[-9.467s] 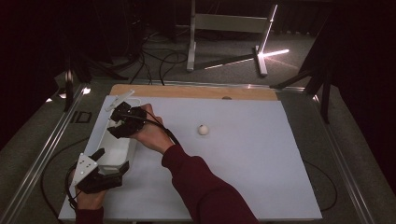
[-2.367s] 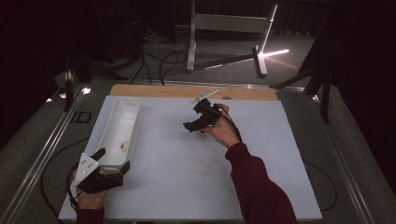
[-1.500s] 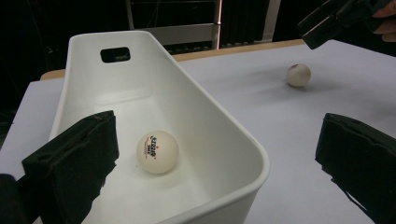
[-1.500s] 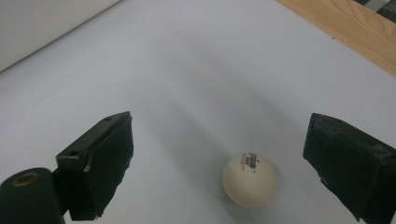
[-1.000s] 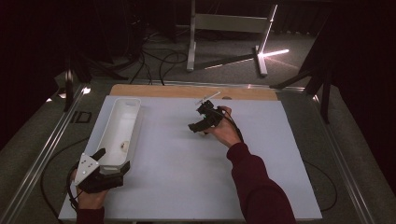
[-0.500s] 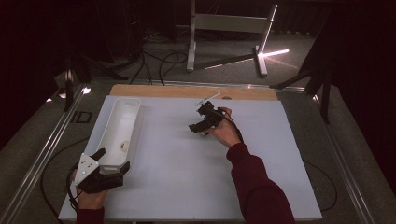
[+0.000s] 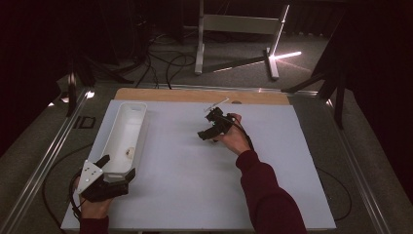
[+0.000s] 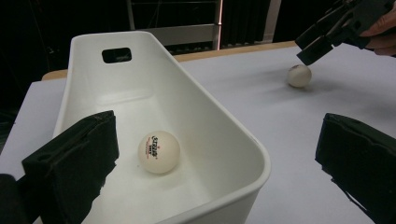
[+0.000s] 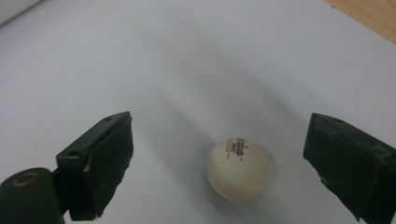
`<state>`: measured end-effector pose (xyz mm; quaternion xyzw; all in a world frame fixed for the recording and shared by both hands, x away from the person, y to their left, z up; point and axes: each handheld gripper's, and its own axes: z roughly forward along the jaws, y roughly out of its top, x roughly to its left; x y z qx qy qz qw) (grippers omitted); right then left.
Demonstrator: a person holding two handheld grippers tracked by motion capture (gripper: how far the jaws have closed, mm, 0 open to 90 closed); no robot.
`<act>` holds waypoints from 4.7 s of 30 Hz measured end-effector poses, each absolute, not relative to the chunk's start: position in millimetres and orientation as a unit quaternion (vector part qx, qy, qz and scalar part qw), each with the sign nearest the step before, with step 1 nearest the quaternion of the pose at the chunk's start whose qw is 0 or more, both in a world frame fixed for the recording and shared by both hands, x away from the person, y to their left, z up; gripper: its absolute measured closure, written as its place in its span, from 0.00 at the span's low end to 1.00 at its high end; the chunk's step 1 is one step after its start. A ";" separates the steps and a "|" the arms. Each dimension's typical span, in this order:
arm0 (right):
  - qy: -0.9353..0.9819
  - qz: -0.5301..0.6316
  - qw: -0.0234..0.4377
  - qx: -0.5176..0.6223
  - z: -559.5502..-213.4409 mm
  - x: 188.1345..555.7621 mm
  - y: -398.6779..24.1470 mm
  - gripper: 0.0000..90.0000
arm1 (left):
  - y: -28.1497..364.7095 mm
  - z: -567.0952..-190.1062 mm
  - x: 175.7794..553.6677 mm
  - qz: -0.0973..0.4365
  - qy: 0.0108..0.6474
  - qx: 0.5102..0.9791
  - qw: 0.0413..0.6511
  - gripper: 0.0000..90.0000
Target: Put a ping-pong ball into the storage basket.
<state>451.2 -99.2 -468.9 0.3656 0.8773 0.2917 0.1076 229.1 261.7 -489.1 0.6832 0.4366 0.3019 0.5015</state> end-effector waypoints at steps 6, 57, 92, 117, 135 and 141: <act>0.878 0.288 0.105 0.367 -472.6 451.7 -99.3 0.09 | 261.9 -489.0 229.0 0.302 0.437 0.683 0.502 0.00; 0.886 0.247 0.098 0.380 -489.4 459.4 -99.0 0.12 | 262.6 -489.1 229.0 0.303 0.437 0.683 0.501 0.00; 0.888 0.211 0.106 0.394 -497.4 462.2 -98.8 0.32 | 262.5 -489.0 228.7 0.304 0.439 0.681 0.502 0.00; 0.893 0.198 0.100 0.392 -498.5 461.8 -100.2 0.56 | 262.8 -489.1 228.7 0.303 0.439 0.681 0.502 0.00; 0.896 0.204 0.100 0.383 -490.9 456.2 -96.2 0.56 | 262.5 -489.1 228.7 0.304 0.438 0.682 0.501 0.00; 0.896 0.206 0.103 0.380 -486.4 455.3 -94.4 0.56 | 262.6 -489.1 228.7 0.304 0.439 0.682 0.500 0.00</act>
